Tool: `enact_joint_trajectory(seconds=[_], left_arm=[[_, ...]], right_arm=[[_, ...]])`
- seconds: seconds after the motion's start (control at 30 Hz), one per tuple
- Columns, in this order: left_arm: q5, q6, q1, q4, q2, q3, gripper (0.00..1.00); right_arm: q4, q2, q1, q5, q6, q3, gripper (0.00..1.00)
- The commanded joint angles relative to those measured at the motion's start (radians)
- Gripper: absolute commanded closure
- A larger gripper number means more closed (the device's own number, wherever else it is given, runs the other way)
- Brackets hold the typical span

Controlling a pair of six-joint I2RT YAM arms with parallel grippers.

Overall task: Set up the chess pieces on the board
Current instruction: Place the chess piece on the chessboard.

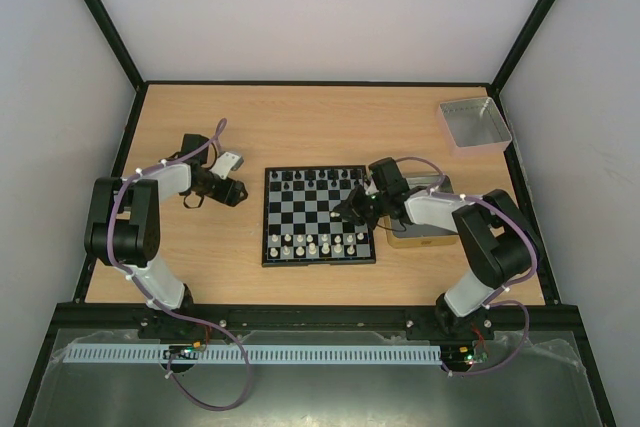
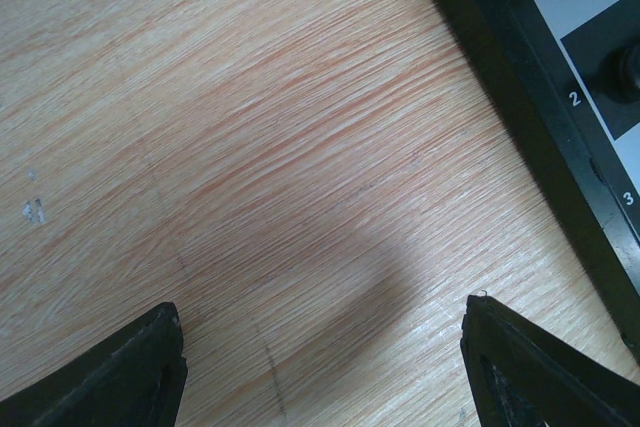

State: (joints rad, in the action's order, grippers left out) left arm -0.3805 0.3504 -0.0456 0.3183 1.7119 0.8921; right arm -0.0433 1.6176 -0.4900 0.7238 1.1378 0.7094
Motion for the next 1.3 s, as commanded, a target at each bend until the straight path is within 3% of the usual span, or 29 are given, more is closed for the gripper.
enact_joint_trajectory(seconds=[0.0,1.27], left_arm=[[0.065,-0.025,0.000,0.112,0.090,-0.051,0.24],[0.063,-0.025,0.001,0.112,0.087,-0.052,0.24]], right_arm=[[-0.029,0.013,0.005,0.014,0.029,-0.022,0.87],[0.012,0.029,0.005,0.001,0.021,0.004,0.79]])
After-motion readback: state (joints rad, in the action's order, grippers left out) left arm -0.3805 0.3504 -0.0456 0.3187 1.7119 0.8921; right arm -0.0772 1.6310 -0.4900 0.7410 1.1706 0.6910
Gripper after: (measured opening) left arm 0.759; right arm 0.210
